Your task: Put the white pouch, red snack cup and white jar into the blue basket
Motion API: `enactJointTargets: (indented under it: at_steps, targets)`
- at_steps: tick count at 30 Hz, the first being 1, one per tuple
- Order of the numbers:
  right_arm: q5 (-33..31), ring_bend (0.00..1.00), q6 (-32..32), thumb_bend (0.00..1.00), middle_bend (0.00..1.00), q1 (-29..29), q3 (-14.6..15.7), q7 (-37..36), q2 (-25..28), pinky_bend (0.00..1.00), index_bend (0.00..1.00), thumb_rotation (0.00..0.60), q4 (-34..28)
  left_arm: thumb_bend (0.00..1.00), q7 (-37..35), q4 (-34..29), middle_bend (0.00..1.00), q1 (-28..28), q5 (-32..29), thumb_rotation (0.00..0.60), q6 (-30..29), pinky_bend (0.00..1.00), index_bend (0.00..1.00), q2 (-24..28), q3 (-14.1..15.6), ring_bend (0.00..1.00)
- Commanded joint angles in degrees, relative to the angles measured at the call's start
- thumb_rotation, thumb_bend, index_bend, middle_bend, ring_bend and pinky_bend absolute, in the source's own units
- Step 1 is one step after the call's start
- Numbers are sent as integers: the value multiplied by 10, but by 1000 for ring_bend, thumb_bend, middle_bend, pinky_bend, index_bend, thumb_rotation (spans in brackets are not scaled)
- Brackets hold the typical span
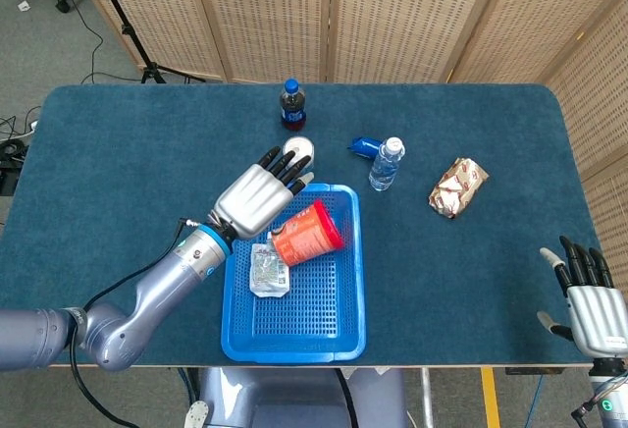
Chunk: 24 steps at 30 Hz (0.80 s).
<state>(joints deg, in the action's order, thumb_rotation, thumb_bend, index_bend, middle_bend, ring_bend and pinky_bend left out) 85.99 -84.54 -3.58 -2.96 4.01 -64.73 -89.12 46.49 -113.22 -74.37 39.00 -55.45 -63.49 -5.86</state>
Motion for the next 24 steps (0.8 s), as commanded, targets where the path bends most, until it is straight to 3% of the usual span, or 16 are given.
enactJointTargets:
  at_steps: [1, 13, 24]
  targets:
    - [0, 0, 1, 156, 0, 0, 0, 0, 0, 0, 142, 600, 0, 152, 0, 6, 0, -1, -8, 600, 4, 96, 66, 5, 0, 0]
    - [-5, 0, 11, 156, 0, -2, 1, -10, 4, 0, 142, 600, -5, 160, 34, 51, 0, -50, -120, 600, 42, 96, 66, 35, -5, 0]
    - [-12, 0, 25, 156, 0, -6, 2, -26, 9, 0, 142, 600, -11, 178, 75, 171, 0, -127, -298, 600, 86, 96, 91, -19, 12, 0]
